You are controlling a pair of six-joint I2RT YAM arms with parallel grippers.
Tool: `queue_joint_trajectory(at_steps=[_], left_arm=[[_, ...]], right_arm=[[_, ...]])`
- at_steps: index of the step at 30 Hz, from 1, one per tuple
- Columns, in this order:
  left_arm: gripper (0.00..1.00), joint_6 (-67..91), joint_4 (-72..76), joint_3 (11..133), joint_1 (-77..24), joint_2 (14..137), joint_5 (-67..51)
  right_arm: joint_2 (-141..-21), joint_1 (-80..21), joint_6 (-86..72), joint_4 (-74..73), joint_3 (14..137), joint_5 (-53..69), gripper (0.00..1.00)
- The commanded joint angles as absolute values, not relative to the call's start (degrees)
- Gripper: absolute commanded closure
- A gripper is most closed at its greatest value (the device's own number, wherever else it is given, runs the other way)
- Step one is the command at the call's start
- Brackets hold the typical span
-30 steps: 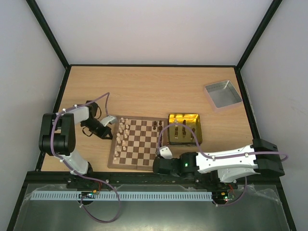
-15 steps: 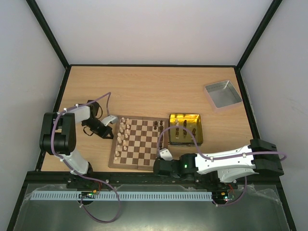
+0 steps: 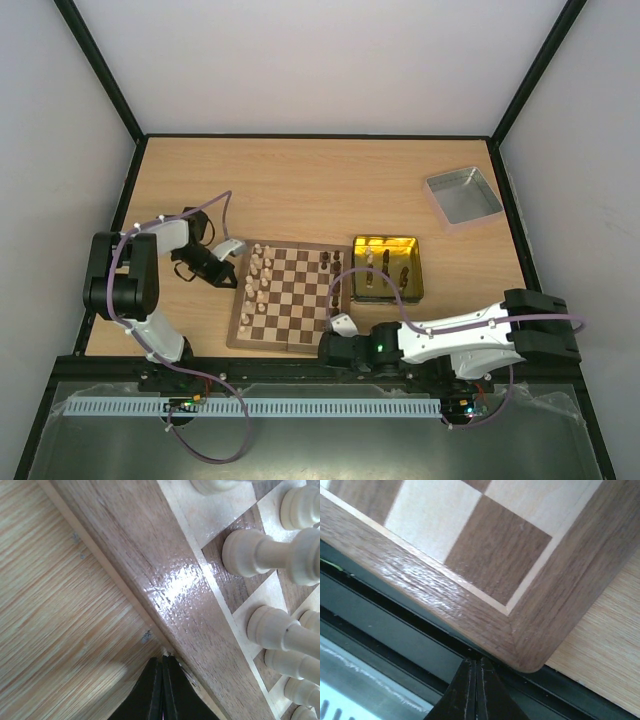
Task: Set up the chess pieces on the board
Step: Move the storage box to the center of the board.
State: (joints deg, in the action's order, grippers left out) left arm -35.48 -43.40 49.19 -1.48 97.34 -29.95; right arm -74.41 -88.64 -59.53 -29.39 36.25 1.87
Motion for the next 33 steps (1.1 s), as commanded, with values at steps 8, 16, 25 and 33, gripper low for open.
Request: queue_joint_trajectory(at_steps=[8, 16, 25, 33], left_arm=[[0.98, -34.6, -41.3, 50.0, -3.6, 100.1, -28.6], [0.98, -33.5, -41.0, 51.3, -4.9, 100.8, -28.9], [0.98, -32.6, -40.4, 51.9, -5.4, 101.0, -29.1], [0.98, -32.0, -40.6, 54.0, -5.4, 102.0, -28.9]], right_arm=[[-75.7, -84.4, -57.5, -26.8, 33.3, 1.2, 0.98], [-74.8, -82.3, -57.0, -27.2, 32.5, 0.3, 0.98], [-72.5, -79.6, -56.6, -28.2, 31.7, -0.5, 0.98], [-72.0, -78.1, -55.7, -28.6, 32.2, -0.3, 0.98]])
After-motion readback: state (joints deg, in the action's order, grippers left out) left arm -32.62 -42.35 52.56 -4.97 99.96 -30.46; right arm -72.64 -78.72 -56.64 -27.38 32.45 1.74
